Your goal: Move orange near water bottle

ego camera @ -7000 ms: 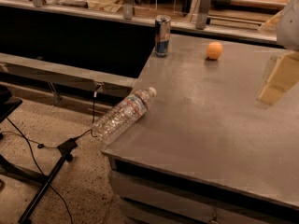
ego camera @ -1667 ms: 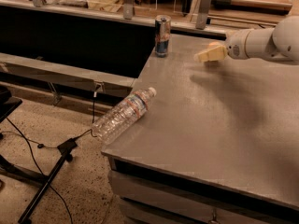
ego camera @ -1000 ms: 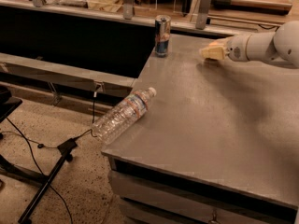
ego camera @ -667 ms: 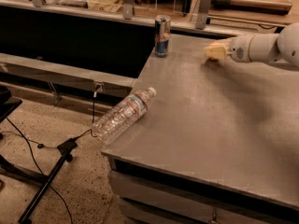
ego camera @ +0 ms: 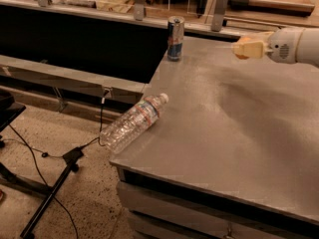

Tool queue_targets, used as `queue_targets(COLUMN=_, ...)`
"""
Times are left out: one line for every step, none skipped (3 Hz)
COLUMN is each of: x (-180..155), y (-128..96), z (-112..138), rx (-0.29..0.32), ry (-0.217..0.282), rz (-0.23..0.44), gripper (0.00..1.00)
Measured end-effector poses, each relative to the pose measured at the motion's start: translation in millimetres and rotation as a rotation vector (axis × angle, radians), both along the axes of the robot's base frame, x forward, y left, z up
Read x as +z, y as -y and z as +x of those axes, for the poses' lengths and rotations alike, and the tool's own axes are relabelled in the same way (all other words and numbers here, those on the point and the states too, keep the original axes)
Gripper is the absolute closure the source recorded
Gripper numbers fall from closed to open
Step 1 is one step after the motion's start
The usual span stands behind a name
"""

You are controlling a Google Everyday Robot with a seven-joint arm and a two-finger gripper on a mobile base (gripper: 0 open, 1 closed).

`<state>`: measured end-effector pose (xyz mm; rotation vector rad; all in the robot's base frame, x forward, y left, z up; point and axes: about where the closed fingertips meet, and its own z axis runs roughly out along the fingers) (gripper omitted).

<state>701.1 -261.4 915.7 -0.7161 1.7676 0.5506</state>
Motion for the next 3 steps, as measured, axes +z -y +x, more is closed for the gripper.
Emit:
queue_targets(x=15, y=5, z=-45, rx=0.092, ry=-0.003, rz=-0.052, gripper=1.00)
queue_targets(x=5, y=-8, z=-66, rx=0.187, ry=-0.051, rz=-0.068, gripper=1.00)
queue_targets(x=2, y=-11, z=-66, rx=0.198, ry=-0.060, rz=-0.081, gripper=1.00)
